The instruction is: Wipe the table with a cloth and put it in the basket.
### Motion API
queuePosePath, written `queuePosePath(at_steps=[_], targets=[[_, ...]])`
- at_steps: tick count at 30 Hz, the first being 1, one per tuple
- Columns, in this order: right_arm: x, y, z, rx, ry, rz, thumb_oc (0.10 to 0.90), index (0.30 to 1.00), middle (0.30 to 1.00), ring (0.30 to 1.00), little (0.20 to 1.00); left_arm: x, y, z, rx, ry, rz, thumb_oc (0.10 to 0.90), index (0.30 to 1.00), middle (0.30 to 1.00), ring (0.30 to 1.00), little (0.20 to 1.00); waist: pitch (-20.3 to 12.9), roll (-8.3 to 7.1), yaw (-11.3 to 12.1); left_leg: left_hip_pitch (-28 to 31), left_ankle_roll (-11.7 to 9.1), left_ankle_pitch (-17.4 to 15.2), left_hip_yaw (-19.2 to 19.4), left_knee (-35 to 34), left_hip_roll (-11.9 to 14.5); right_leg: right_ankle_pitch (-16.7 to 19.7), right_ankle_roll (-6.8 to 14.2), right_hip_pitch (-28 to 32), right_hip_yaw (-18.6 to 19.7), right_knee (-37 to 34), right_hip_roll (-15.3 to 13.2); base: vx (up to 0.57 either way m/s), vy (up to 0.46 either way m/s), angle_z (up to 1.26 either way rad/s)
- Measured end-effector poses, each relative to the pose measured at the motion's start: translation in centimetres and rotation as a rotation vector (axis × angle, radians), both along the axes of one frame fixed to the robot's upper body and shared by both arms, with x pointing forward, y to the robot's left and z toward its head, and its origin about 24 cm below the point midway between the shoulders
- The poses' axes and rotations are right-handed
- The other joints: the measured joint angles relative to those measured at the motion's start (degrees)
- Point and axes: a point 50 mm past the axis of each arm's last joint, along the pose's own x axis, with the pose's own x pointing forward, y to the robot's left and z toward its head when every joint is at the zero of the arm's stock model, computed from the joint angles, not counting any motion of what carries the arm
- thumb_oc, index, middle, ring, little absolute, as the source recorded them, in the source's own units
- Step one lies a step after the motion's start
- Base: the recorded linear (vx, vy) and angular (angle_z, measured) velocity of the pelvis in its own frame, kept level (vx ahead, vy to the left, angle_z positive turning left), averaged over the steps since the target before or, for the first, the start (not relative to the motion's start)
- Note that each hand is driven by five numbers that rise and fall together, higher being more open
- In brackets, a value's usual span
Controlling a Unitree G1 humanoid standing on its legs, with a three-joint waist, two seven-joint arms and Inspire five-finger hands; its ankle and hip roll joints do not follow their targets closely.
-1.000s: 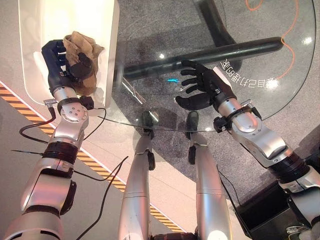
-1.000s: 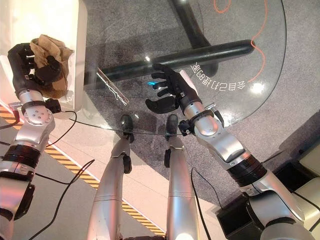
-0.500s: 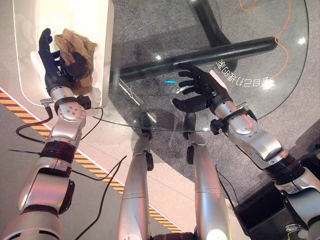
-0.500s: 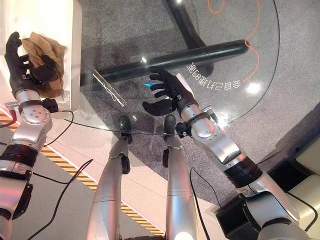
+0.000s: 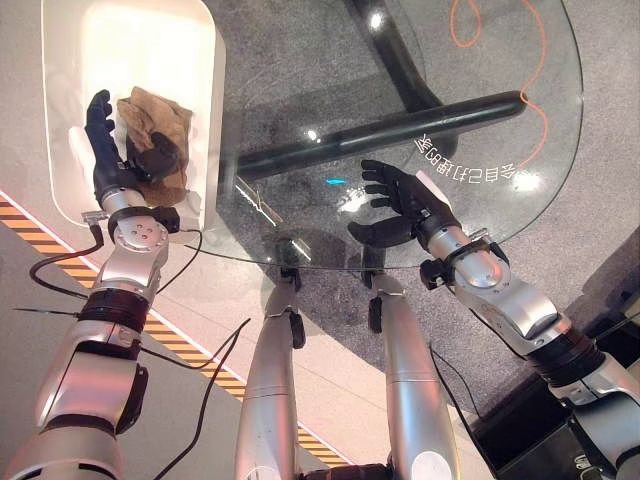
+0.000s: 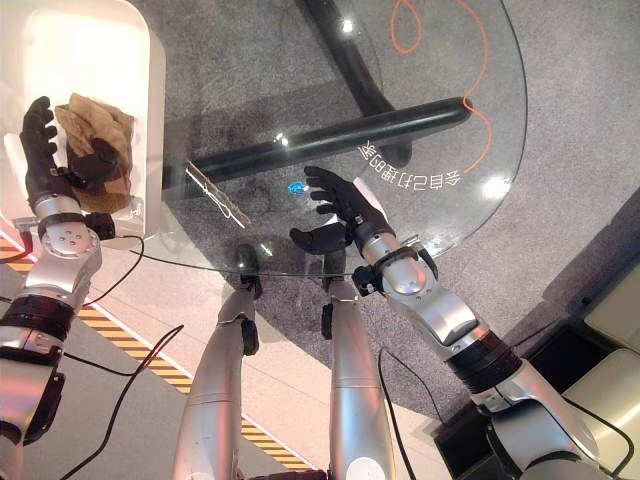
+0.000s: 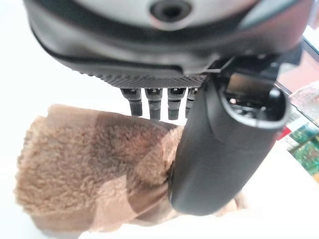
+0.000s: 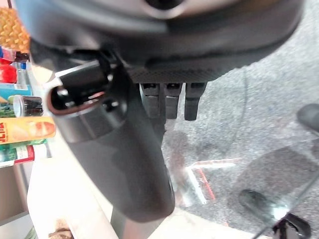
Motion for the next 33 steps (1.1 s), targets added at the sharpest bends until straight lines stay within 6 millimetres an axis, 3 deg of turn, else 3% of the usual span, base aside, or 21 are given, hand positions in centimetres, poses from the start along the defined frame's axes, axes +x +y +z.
queuePosePath(at_steps=[10,14,19,25,29,33], targets=[[-0.6,-0.9,-1.5,-0.008,0.042,-0.041,0.800,0.900,0.900,0.900,0.900,-2.1,2.5,-1.8,-0.238,-0.075,0.053,0.800,0.900,0.900,0.900,0.900,0.02,0.04,2.86,5.76,-1.07,0.76,-1.44,-2.38,0.50,-0.99,-0.97,5.26,-1.58,-0.14,0.40,-0.05,-0.096,0.05],[-0.8,-1.5,-2.0,0.000,0.066,-0.067,0.800,0.900,0.900,0.900,0.900,-3.1,2.7,-2.3,-0.238,-0.098,0.020,0.800,0.900,0.900,0.900,0.900,0.02,0.04,3.72,8.54,-1.36,1.07,-1.59,-4.01,0.59,-1.16,-1.04,7.67,-1.76,-0.81,0.50,-0.05,-0.112,0.02],[-1.6,-2.4,-3.5,0.062,0.118,-0.116,0.800,0.900,0.900,0.900,0.900,-4.3,2.2,-3.7,-0.383,-0.153,-0.063,0.800,0.900,0.900,0.900,0.900,0.04,0.01,4.21,13.42,-1.35,1.25,-1.71,-6.11,0.90,-1.14,-1.04,12.58,-2.12,-2.87,0.84,-0.05,-0.108,-0.01],[-3.6,-2.4,-8.0,0.169,0.235,-0.104,0.800,0.900,0.900,0.900,0.900,-6.3,0.1,-10.0,-0.600,-0.081,-0.118,0.800,0.900,0.900,0.900,0.900,0.08,0.03,4.35,24.21,-1.35,1.31,-1.78,-10.41,1.42,-1.21,-0.86,23.38,-2.58,-7.34,1.41,-0.05,-0.109,-0.02],[-5.0,-3.3,-11.6,0.245,0.359,-0.127,0.800,0.900,0.900,0.900,0.900,-8.8,-1.8,-15.2,-0.716,0.064,-0.118,0.800,0.900,0.900,0.900,0.900,0.00,0.14,4.49,32.74,-1.36,1.30,-2.06,-13.62,1.77,-1.83,-0.09,32.00,-3.08,-10.78,1.72,0.01,-0.124,0.02],[-6.1,-4.4,-13.9,0.270,0.435,-0.162,0.800,0.900,0.900,0.900,0.900,-11.2,-3.7,-19.6,-0.782,0.239,-0.112,0.800,0.900,0.900,0.900,0.900,-0.49,0.81,4.67,37.54,-1.63,1.10,-2.27,-16.21,2.03,-1.88,-0.15,36.52,-3.26,-12.76,1.79,0.06,-0.063,0.00]])
